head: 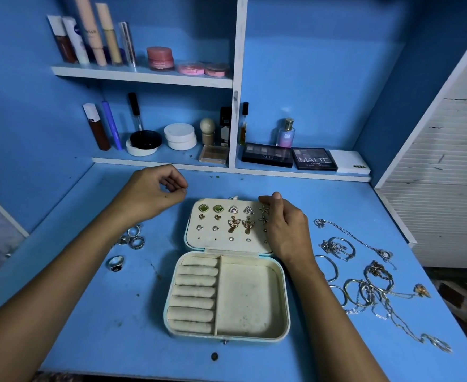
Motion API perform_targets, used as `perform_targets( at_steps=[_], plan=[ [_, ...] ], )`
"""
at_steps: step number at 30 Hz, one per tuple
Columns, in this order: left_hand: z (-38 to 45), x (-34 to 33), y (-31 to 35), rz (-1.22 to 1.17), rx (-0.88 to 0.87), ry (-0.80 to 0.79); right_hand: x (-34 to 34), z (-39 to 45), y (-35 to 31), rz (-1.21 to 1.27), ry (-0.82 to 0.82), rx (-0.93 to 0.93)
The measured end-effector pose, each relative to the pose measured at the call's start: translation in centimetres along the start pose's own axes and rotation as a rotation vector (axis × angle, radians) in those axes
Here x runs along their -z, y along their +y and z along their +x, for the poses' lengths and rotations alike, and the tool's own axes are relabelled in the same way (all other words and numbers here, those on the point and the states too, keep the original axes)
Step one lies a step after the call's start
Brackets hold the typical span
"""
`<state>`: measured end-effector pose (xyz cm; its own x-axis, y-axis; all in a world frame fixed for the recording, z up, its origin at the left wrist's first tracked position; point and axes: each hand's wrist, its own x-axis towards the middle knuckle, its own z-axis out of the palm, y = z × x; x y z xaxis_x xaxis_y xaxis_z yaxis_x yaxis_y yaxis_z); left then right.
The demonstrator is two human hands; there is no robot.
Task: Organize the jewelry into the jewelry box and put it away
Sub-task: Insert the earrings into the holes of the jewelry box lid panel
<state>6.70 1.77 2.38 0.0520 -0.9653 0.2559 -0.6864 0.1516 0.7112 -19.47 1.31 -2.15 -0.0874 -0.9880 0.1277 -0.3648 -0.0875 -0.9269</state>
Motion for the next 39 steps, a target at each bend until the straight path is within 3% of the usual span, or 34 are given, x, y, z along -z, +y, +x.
perform_targets(
  at_steps=[19, 25, 39],
  plan=[
    [-4.6, -1.2, 3.6, -0.048, -0.07, -0.242, 0.0, 0.0, 0.1, -0.019, -0.005, 0.027],
    [-4.8, -2.0, 3.7, -0.026, -0.06, -0.281, 0.0, 0.0, 0.1, -0.016, -0.009, 0.027],
    [-4.2, -2.7, 2.8, 0.04, -0.225, -0.295, 0.0, 0.0, 0.0, -0.004, -0.008, 0.015]
  ],
)
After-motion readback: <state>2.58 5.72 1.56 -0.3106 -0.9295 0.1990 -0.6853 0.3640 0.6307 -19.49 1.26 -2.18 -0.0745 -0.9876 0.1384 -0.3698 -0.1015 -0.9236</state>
